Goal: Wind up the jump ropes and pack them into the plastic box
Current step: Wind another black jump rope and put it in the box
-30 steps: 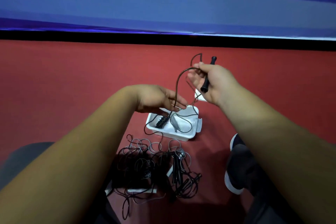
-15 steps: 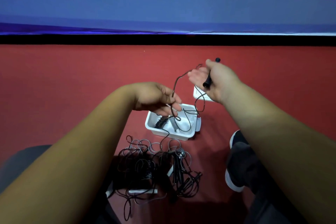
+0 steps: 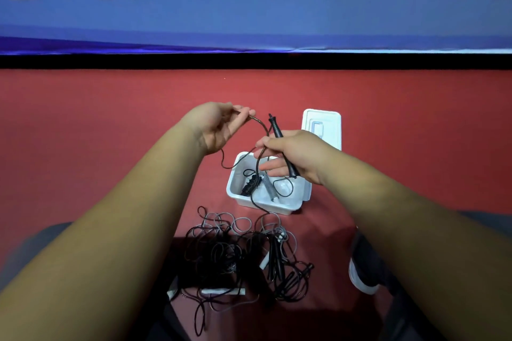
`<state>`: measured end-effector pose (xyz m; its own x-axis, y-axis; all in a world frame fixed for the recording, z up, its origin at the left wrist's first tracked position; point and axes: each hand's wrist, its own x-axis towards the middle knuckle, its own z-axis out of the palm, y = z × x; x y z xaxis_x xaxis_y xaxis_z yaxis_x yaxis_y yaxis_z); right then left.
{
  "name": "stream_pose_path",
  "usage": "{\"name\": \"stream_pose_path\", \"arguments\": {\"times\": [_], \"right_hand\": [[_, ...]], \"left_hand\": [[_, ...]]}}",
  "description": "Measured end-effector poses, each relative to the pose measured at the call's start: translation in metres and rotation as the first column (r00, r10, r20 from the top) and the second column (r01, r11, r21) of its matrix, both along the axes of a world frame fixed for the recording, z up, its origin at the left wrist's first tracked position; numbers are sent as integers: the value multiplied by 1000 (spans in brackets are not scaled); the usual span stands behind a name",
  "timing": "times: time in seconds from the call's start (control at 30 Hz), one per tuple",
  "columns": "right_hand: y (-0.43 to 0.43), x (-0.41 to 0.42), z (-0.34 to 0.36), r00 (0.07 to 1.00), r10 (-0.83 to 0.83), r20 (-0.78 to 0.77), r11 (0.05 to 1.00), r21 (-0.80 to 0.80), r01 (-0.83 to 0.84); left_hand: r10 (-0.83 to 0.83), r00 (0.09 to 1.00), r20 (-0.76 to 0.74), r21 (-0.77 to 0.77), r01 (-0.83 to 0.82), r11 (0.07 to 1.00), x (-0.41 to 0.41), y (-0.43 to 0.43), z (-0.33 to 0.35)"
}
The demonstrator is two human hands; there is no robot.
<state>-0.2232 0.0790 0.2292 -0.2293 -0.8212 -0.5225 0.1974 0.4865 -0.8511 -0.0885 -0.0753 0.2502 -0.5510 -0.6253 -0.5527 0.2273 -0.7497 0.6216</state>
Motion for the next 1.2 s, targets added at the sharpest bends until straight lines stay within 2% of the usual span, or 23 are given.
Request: {"name": "stream_pose_path", "arguments": {"times": [0.1,0.23,0.3,0.4,0.5,0.57,0.63,0.73,0.8,0.87,0.97,1.03,1.2], "right_hand": [[-1,0,11,996,-82,36,995,-56,84],[-6,-8,29,946,-255,203,948,-143,286],[-9,-15,37,886,-339,316,894,-186,409],[-10,-29,47,768,-426,479,789,-219,574],[-7,-42,53,636,-462,618,685,-206,698],[-5,-48,54,583,-465,667,644,-197,739],[-4,-51,52,559,-465,686,627,-191,755],[-6,-53,46,587,-479,653,648,-188,738],[-9,-54,40,639,-500,584,711,-144,688],[-11,-53,33,746,-493,448,818,-52,572],[-9,-47,22,921,-348,174,935,131,328],[-6,-41,17,969,-239,59,951,214,221],[2,-22,6,1000,1,28,961,276,-8]], "left_hand": [[-164,960,226,-97,189,977,2,1,-5],[-402,808,431,-99,485,869,0,14,-8],[-510,712,483,-107,625,773,-1,22,-10],[-642,561,522,-179,808,561,0,33,-13],[-714,425,556,-197,902,383,1,42,-21],[-736,373,565,-181,926,330,0,47,-29],[-737,394,549,-168,916,365,-2,49,-34],[-713,465,525,-148,874,462,-6,48,-30],[-692,521,499,-115,832,543,-6,46,-26],[-666,586,461,-83,776,625,-6,45,-19],[-611,701,368,-43,669,742,-8,46,-7],[-556,788,264,-30,583,812,-9,43,1],[-248,969,-23,-4,248,969,-10,31,15]]}}
